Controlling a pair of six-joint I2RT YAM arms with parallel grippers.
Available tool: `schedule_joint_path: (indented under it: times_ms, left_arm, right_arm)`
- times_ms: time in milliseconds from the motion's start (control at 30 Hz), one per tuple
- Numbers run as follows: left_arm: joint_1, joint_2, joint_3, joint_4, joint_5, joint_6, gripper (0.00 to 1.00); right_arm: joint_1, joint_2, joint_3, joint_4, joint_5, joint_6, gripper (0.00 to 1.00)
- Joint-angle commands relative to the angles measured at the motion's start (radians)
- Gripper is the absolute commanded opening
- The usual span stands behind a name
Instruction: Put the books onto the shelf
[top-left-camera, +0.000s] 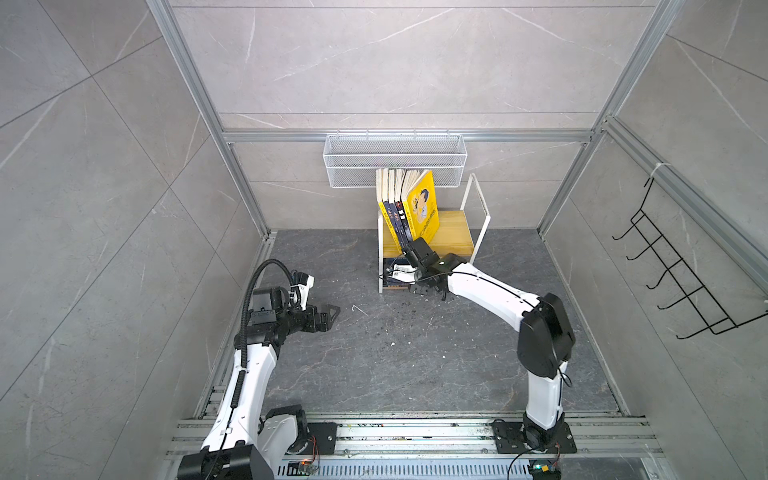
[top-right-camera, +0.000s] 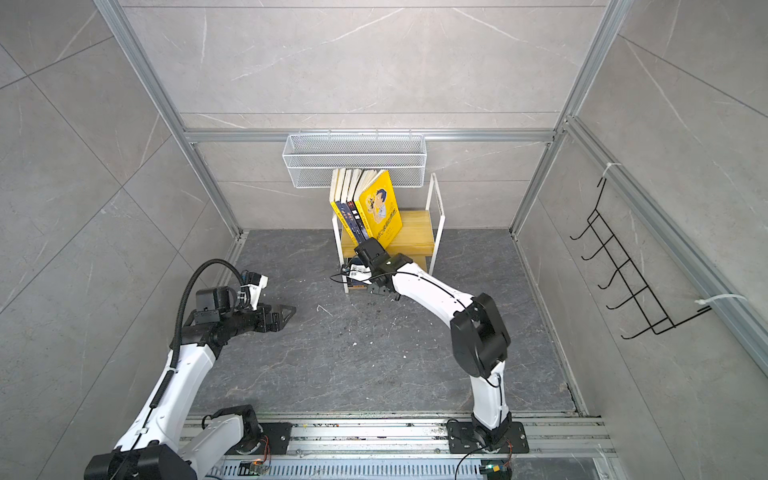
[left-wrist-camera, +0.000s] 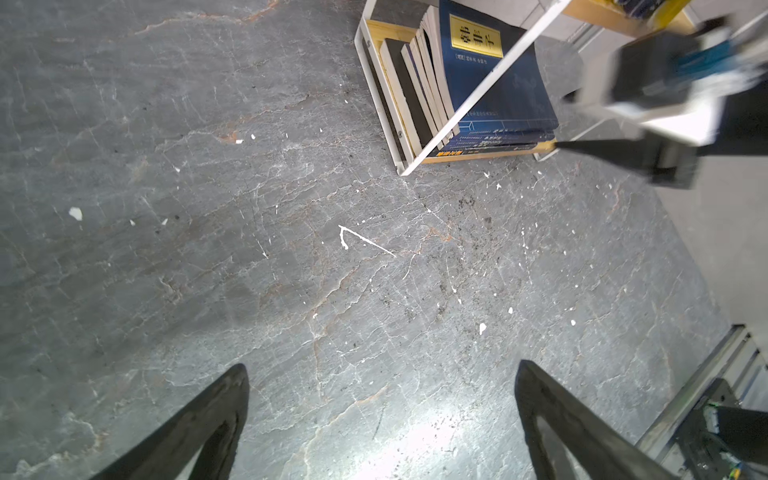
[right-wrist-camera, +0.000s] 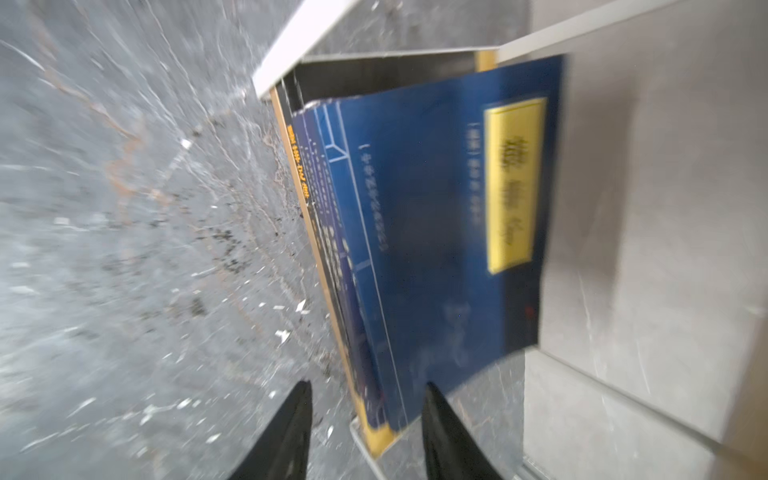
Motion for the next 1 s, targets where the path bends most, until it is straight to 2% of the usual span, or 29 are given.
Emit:
schedule_joint_path:
  times_ms: [0, 100, 233, 300, 333, 367, 400, 467, 567, 700, 800, 900, 967]
  left_arm:
    - [-0.012, 0.025, 0.063, 0.012, -0.047, 0.090, 1.00]
    - [-0.012, 0.053, 0.027, 0.133, -0.087, 0.104, 1.00]
    - [-0.012, 0.104, -0.051, 0.333, -0.128, 0.069, 1.00]
    - [-0.013, 0.130, -0.094, 0.442, -0.143, 0.042, 1.00]
    - [-0.011, 0.143, -0.117, 0.500, -0.156, 0.029, 1.00]
    - [-0.011, 0.157, -0.136, 0.547, -0.166, 0.021, 1.00]
    - [-0.010, 0.171, -0.160, 0.606, -0.172, 0.016, 1.00]
    - [-0.009, 0.198, -0.212, 0.727, -0.184, 0.014, 1.00]
    - [-0.010, 0.243, -0.293, 0.929, -0.195, 0.015, 1.00]
    - [-0.010, 0.306, -0.348, 1.085, -0.218, 0.013, 1.00]
    - [-0.009, 0.354, -0.394, 1.191, -0.243, 0.006, 1.00]
    - [-0.009, 0.405, -0.453, 1.349, -0.251, 0.002, 1.00]
    - [-0.009, 0.395, -0.451, 1.326, -0.276, -0.001, 1.00]
  right_arm:
    - [0.022, -0.154, -0.106, 0.004, -0.061, 0.122, 0.48]
    - [0.029, -0.302, -0.281, 0.100, -0.075, 0.192, 0.52]
    - [0.029, -0.488, -0.486, 0.207, -0.028, 0.317, 0.60]
    - [0.027, -0.572, -0.585, 0.257, 0.000, 0.377, 0.73]
    - [0.028, -0.616, -0.638, 0.290, 0.020, 0.412, 0.83]
    - [0.027, -0.650, -0.683, 0.312, 0.039, 0.443, 0.97]
    - [0.028, -0.686, -0.728, 0.330, 0.057, 0.481, 1.00]
    - [0.026, -0.743, -0.810, 0.368, 0.083, 0.527, 1.00]
    - [0.022, -0.813, -0.925, 0.454, 0.197, 0.593, 0.99]
    - [-0.023, -0.884, -1.059, 0.590, 0.318, 0.644, 1.00]
    - [-0.107, -0.910, -1.139, 0.706, 0.294, 0.667, 1.00]
    - [-0.223, -0.899, -1.164, 0.742, 0.228, 0.730, 1.00]
    - [-0.286, -0.881, -1.194, 0.806, 0.189, 0.745, 1.00]
